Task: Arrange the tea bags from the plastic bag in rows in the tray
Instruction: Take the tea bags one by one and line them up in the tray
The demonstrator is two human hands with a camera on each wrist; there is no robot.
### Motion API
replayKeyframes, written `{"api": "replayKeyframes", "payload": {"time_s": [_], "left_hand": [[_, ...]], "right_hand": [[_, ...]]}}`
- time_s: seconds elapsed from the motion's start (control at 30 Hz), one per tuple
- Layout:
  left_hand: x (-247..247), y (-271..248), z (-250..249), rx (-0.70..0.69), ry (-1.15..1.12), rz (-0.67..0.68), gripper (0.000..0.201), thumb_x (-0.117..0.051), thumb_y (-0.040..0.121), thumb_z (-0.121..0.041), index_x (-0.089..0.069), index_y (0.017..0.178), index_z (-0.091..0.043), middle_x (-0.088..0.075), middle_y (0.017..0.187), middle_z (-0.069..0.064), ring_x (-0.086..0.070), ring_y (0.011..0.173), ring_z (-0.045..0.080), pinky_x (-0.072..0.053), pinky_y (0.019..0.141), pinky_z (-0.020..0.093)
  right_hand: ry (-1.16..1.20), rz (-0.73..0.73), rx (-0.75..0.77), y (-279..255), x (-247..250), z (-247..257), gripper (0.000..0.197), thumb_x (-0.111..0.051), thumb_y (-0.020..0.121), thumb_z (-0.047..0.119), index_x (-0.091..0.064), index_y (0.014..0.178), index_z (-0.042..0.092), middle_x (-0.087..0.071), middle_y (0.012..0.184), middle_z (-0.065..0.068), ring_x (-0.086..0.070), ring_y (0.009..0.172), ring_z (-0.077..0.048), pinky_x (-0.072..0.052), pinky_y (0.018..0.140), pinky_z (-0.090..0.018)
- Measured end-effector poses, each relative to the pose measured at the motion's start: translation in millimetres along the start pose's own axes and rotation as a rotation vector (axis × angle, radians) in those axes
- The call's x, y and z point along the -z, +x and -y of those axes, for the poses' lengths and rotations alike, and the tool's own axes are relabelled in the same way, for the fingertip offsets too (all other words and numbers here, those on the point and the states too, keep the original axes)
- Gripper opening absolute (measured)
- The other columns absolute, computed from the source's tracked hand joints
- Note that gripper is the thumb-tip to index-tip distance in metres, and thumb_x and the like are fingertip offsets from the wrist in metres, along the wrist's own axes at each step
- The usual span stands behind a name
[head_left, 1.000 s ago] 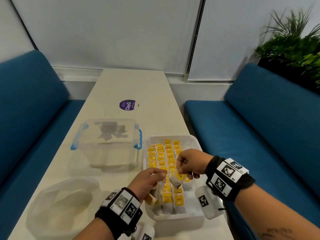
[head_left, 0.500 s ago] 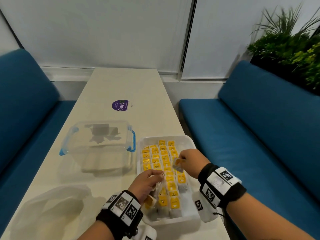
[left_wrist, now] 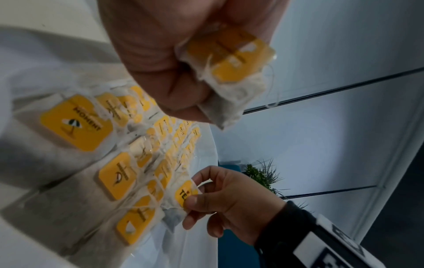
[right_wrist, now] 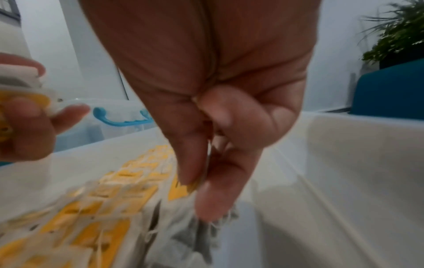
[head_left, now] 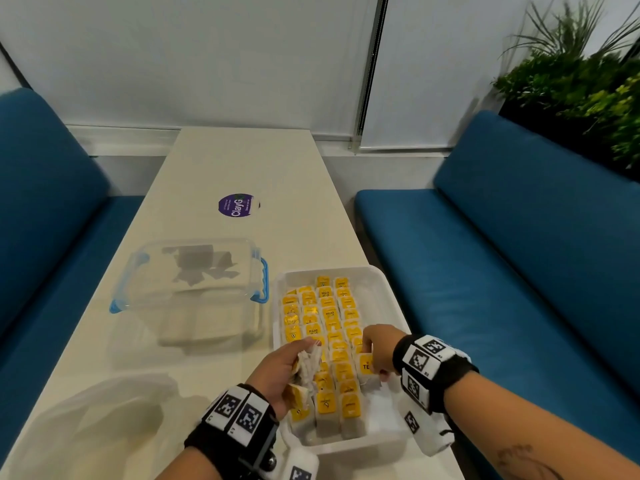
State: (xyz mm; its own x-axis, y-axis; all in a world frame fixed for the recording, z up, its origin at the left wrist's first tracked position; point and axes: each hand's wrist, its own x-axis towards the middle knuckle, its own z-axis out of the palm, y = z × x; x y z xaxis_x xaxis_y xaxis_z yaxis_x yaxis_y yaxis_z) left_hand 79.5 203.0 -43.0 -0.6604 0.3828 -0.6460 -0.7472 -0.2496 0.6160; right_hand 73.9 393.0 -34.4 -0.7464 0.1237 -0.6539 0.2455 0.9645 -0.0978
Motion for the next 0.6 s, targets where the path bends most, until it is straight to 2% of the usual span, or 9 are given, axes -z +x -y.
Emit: {"api": "replayKeyframes", "payload": {"time_s": [0.07, 0.13, 0.2, 0.3, 0.37, 0.43, 0.47, 0.53, 0.6], "left_hand": [[-0.7, -2.0, -0.4, 0.009, -0.028, 0.006, 0.017, -0.062, 0.084, -0.022, -0.069, 0.089, -0.007, -0.057, 0.067, 0.010, -0.052, 0.037, 0.014, -0.043, 0.037, 0.019], [-1.7, -5.1, -0.5, 0.020, -0.045, 0.012, 0.017, -0.062, 0.084, -0.022, -0.069, 0.087, -0.007, -0.058, 0.065, 0.010, -0.053, 0.036, 0.015, -0.043, 0.037, 0.019], [-0.4, -6.8, -0.1, 0.030, -0.051, 0.010, 0.018, -0.062, 0.083, -0.024, -0.069, 0.087, -0.007, -0.060, 0.063, 0.010, -0.054, 0.036, 0.016, -0.044, 0.037, 0.019], [1.4, -9.5, 1.2, 0.044, -0.052, -0.001, 0.020, -0.062, 0.083, -0.026, -0.069, 0.086, -0.008, -0.060, 0.065, 0.010, -0.054, 0.037, 0.016, -0.044, 0.038, 0.021], [2.2, -12.0, 1.9, 0.050, -0.065, 0.009, 0.020, -0.061, 0.083, -0.027, -0.066, 0.086, -0.008, -0.058, 0.067, 0.010, -0.052, 0.037, 0.016, -0.042, 0.036, 0.020], [3.5, -15.2, 1.8, 0.052, -0.083, 0.014, 0.020, -0.059, 0.085, -0.026, -0.065, 0.087, -0.007, -0.056, 0.068, 0.010, -0.051, 0.036, 0.015, -0.041, 0.036, 0.019], [4.3, -15.9, 1.6, 0.051, -0.093, 0.015, 0.020, -0.058, 0.085, -0.026, -0.065, 0.088, -0.007, -0.056, 0.068, 0.010, -0.050, 0.035, 0.015, -0.040, 0.036, 0.019], [4.1, -18.7, 0.3, 0.055, -0.126, 0.025, 0.020, -0.055, 0.087, -0.025, -0.062, 0.088, -0.006, -0.056, 0.063, 0.010, -0.047, 0.032, 0.015, -0.039, 0.035, 0.018], [3.0, -20.9, -1.1, 0.063, -0.144, 0.036, 0.021, -0.052, 0.089, -0.026, -0.060, 0.086, -0.007, -0.057, 0.053, 0.006, -0.044, 0.029, 0.013, -0.038, 0.034, 0.017]], "right_hand": [[-0.004, 0.042, -0.043, 7.5, 0.6, 1.7, 0.031, -0.068, 0.081, 0.001, -0.041, 0.075, 0.016, -0.059, 0.089, -0.003, -0.063, 0.083, -0.021, -0.045, 0.060, -0.022], [-0.018, 0.084, -0.077, 13.6, 0.1, 5.1, 0.024, -0.068, 0.082, 0.005, -0.045, 0.082, 0.013, -0.060, 0.087, -0.004, -0.067, 0.089, -0.023, -0.052, 0.074, -0.029], [-0.025, 0.107, -0.090, 16.3, 0.4, 7.6, 0.020, -0.068, 0.084, 0.010, -0.049, 0.090, 0.011, -0.061, 0.082, -0.004, -0.064, 0.080, -0.021, -0.053, 0.081, -0.033], [-0.055, 0.035, -0.094, 16.4, 1.2, 7.1, 0.028, -0.073, 0.080, 0.019, -0.051, 0.094, 0.011, -0.065, 0.098, -0.008, -0.066, 0.090, -0.025, -0.053, 0.080, -0.035], [-0.016, -0.031, -0.097, 9.6, 5.4, 7.4, 0.035, -0.075, 0.078, 0.020, -0.048, 0.099, 0.013, -0.063, 0.100, -0.008, -0.065, 0.087, -0.027, -0.054, 0.068, -0.033], [0.036, -0.104, -0.044, -0.6, 14.1, 9.8, 0.026, -0.070, 0.081, 0.015, -0.045, 0.087, 0.014, -0.056, 0.086, -0.004, -0.058, 0.072, -0.022, -0.043, 0.053, -0.025], [0.111, -0.152, 0.005, -5.4, 18.7, 11.1, 0.025, -0.068, 0.083, 0.013, -0.044, 0.078, 0.016, -0.054, 0.083, -0.002, -0.056, 0.068, -0.020, -0.041, 0.051, -0.022], [0.370, -0.215, 0.145, -21.4, 28.3, 18.8, 0.025, -0.065, 0.084, 0.007, -0.047, 0.072, 0.020, -0.057, 0.076, 0.000, -0.057, 0.061, -0.015, -0.042, 0.050, -0.020], [0.623, -0.165, 0.287, -40.7, 36.1, 30.9, 0.023, -0.060, 0.084, 0.000, -0.054, 0.078, 0.021, -0.061, 0.073, -0.002, -0.057, 0.056, -0.012, -0.040, 0.043, -0.020]]}}
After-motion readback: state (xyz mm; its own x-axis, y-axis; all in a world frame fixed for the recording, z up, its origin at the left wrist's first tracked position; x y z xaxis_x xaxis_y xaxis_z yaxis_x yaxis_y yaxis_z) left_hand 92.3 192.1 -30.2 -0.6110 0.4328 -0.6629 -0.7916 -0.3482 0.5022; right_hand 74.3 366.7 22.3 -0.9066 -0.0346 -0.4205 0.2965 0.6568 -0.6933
